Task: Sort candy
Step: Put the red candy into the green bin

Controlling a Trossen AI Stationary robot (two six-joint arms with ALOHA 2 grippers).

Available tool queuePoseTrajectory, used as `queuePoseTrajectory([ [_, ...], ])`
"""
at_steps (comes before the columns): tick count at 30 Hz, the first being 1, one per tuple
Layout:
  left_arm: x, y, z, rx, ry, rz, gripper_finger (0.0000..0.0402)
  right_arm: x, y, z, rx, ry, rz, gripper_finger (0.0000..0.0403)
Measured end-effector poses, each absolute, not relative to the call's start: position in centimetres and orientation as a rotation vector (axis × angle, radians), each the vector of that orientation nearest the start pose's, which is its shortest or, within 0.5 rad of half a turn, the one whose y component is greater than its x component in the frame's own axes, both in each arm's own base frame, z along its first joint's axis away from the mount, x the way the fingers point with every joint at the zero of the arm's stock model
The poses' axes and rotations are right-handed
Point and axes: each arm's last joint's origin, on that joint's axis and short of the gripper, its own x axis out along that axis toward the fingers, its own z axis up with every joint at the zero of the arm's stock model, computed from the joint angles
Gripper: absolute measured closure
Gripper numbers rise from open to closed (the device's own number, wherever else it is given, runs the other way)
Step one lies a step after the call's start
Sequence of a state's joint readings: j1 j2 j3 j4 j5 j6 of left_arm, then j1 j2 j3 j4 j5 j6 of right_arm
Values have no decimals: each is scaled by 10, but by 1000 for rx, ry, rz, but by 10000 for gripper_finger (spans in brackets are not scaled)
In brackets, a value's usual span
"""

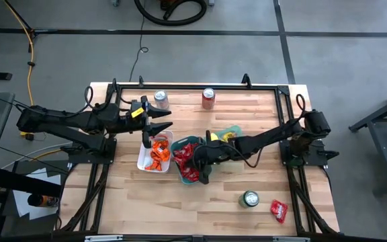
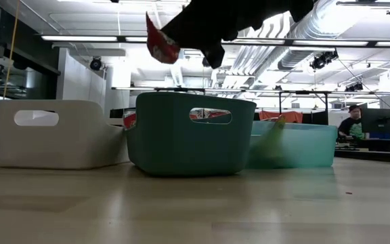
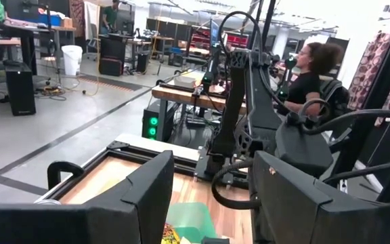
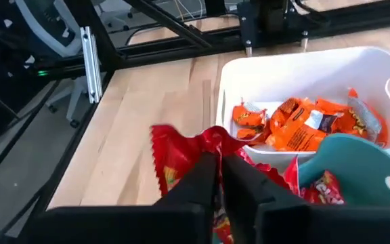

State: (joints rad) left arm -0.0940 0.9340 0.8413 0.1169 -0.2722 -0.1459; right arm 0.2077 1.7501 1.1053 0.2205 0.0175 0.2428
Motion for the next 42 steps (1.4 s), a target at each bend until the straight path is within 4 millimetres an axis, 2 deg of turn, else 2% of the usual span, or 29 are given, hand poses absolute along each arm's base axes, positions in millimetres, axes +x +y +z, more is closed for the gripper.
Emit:
queuePoseTrajectory([
  [3,208,-12,355,-150,-37,176,211,379,79,224,211,443,128,344],
  [8,208,-12,355,-150,-36,176,211,379,78,224,216,441,74,250],
  [13,208,-12,355,-150,-37,176,211,374,74,219,185,530,81,175],
  [16,208,-11,355,-149,-37,178,211,365,73,220,150,614,88,155],
  [22,208,-8,354,-148,-28,198,211,345,73,218,186,826,192,151],
  [26,208,-4,351,-142,-1,219,211,328,73,235,229,867,215,151],
  [29,208,-4,351,-142,4,223,211,308,70,261,251,845,204,151],
  [34,208,-4,351,-141,4,223,211,253,69,302,306,851,106,151],
  [37,208,-4,351,-140,5,223,211,218,76,306,410,896,85,151],
  [42,208,-3,351,-124,5,242,211,173,98,290,629,979,85,151],
])
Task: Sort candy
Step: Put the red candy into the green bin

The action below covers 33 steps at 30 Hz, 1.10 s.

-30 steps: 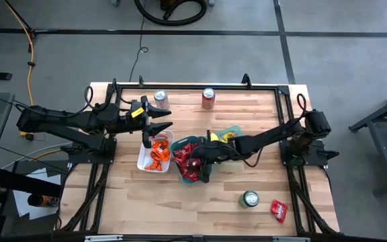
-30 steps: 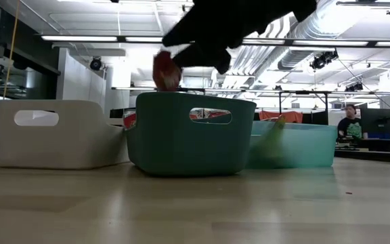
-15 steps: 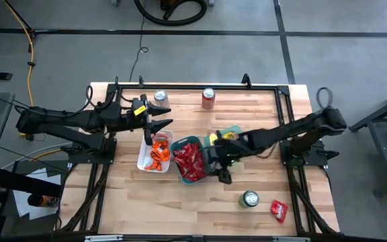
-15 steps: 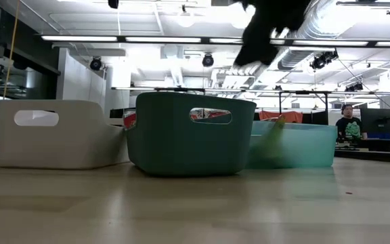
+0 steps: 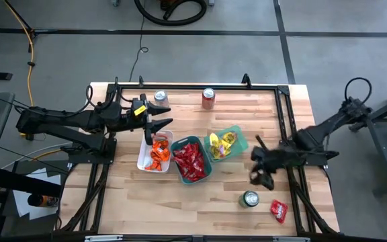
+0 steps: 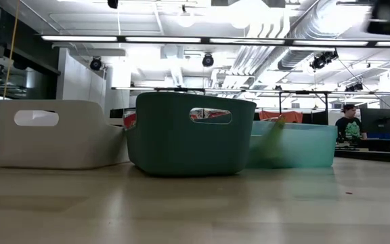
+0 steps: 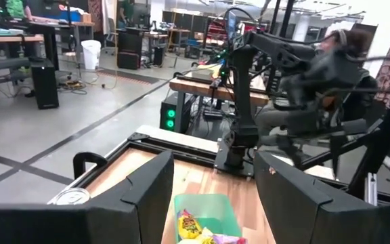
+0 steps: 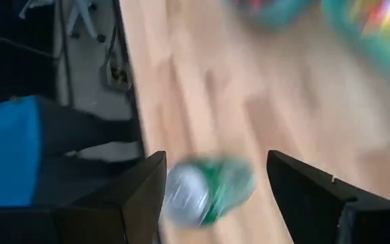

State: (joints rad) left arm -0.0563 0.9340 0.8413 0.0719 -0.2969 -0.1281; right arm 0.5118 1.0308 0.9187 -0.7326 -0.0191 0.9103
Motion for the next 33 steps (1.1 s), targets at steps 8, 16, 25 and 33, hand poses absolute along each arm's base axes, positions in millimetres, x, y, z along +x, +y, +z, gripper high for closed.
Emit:
queuePoseTrajectory([
  [8,208,-3,351,-123,5,246,211,131,140,270,793,1181,130,151],
  [16,208,-3,351,-124,5,246,211,108,187,223,734,1383,112,151],
  [25,208,-3,351,-124,6,246,211,111,215,160,597,1611,-75,151],
  [33,208,-3,351,-125,5,247,211,114,222,131,557,1673,-215,166],
])
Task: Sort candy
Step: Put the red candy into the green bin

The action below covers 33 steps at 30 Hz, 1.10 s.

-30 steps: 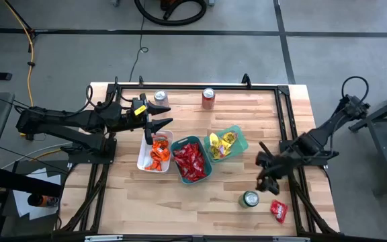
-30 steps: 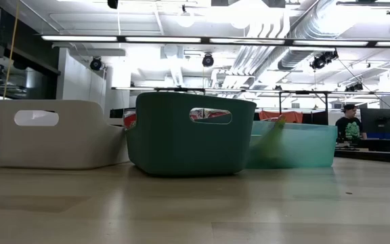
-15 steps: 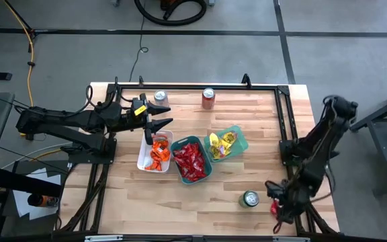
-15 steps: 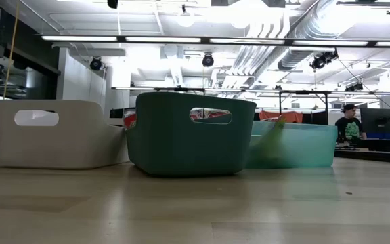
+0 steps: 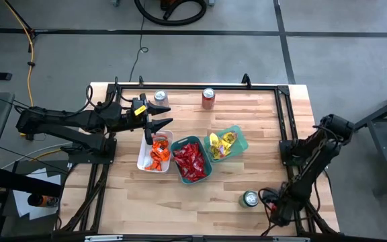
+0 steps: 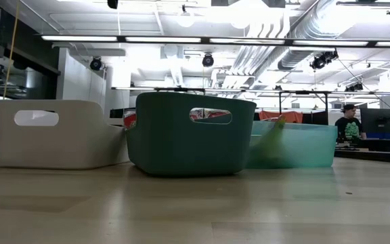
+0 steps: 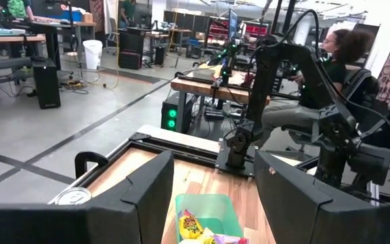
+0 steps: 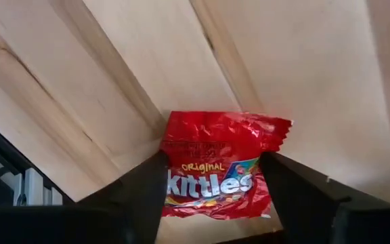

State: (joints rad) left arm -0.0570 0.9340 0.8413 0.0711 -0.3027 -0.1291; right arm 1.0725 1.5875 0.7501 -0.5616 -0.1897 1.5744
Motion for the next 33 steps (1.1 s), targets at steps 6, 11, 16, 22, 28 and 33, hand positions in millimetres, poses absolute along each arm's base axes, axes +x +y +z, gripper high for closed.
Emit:
queuePoseTrajectory([
  [6,208,-3,352,-126,-2,246,211,113,220,139,580,1660,-163,318],
  [11,207,-3,356,-134,-48,244,211,112,203,180,660,1547,-59,375],
  [16,208,-3,356,-135,-52,243,211,114,159,238,672,1175,-107,396],
  [22,208,-5,356,-136,-51,231,211,127,111,304,475,566,-185,402],
  [28,207,-10,356,-137,-50,203,211,162,90,335,240,300,-158,403],
  [33,208,-18,356,-195,-47,111,211,207,78,345,105,146,-114,403],
])
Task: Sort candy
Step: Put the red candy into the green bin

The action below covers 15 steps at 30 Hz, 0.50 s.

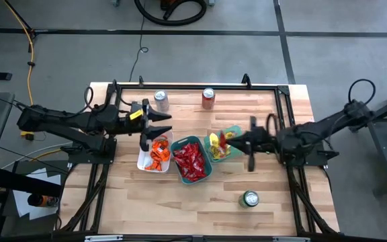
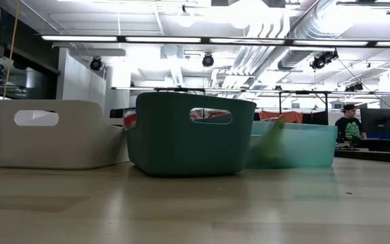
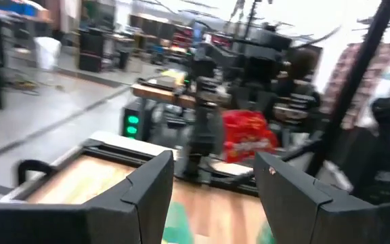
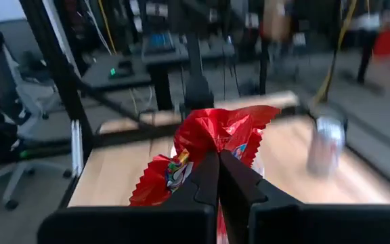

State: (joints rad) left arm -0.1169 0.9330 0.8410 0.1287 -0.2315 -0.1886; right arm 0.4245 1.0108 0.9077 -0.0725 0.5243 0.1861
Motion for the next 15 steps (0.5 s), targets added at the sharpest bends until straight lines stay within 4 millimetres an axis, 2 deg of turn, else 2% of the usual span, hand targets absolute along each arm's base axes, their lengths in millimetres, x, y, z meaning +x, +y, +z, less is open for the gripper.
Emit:
queuePoseTrajectory([
  [5,212,-25,352,-211,-21,62,211,254,66,334,36,73,-85,403],
  [8,215,-28,349,-208,-6,54,211,272,63,324,50,71,-46,403],
  [11,215,-29,349,-208,-6,49,211,280,63,317,72,86,-10,403],
  [15,215,-29,350,-209,-10,50,211,282,64,317,79,70,-6,403],
])
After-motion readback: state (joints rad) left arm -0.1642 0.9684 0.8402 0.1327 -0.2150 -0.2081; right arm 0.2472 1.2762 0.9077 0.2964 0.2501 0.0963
